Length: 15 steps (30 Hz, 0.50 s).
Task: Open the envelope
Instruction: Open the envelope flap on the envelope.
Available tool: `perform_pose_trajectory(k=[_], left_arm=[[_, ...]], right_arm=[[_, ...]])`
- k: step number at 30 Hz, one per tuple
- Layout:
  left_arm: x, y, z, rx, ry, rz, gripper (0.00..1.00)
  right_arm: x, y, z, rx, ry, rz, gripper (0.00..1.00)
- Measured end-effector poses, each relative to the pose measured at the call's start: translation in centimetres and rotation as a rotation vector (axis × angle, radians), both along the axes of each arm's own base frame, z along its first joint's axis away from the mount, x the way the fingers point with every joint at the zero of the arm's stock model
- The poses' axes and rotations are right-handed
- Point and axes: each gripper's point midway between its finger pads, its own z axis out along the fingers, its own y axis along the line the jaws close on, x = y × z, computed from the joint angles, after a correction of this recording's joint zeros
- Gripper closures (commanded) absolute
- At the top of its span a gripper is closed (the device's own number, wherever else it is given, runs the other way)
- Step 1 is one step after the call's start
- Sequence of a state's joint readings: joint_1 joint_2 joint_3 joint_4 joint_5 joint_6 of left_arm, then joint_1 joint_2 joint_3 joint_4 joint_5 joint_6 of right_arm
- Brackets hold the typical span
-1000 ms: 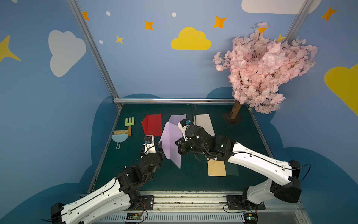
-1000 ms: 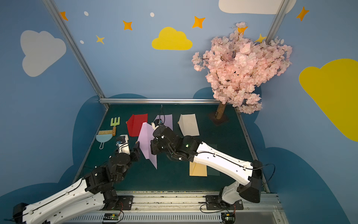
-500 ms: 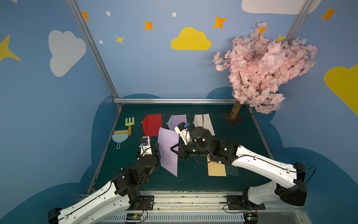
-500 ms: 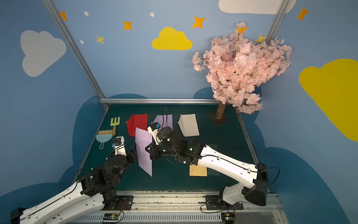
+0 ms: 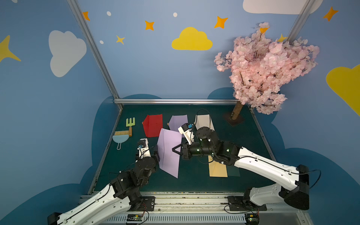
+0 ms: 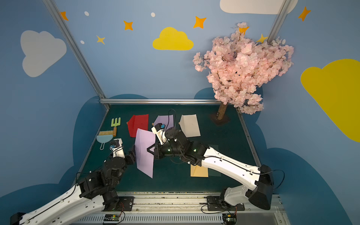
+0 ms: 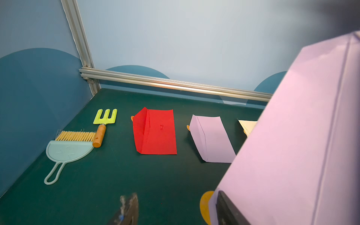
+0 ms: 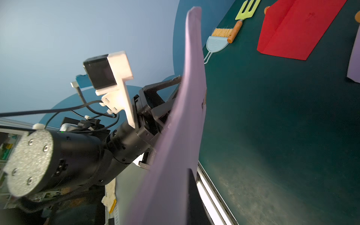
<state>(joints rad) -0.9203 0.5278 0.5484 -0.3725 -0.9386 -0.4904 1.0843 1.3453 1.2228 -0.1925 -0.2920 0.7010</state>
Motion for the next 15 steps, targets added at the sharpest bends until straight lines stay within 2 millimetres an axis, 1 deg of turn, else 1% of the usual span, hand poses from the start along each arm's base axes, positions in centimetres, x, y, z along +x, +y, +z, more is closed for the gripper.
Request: perform_pose_trajectory(k=[5,7,12,15], left_arm=[[0.2,-0.3,-0.6,-0.021,0.011,-0.023,0.32],[0.4,-0.6,-0.9,-0.034,0.016,-0.039,0.31],[0.8,-1.4,-1.7,-0.114,0.014,-0.106,0.3],[0.8,-2.0,-1.9,-0.181,-0.003,-0.164,0.3]], right_arm=[[0.9,-0.2,0.5,0.115,0.076,0.008,1.0],[0.9,0.0,0.9,0.155,0.096,0.024,1.0],[0.4,0.3,3.2,0.272,0.121,0.081,1.0],[0.4,0.3,3.9,0.313,0.129,0.098,1.0]])
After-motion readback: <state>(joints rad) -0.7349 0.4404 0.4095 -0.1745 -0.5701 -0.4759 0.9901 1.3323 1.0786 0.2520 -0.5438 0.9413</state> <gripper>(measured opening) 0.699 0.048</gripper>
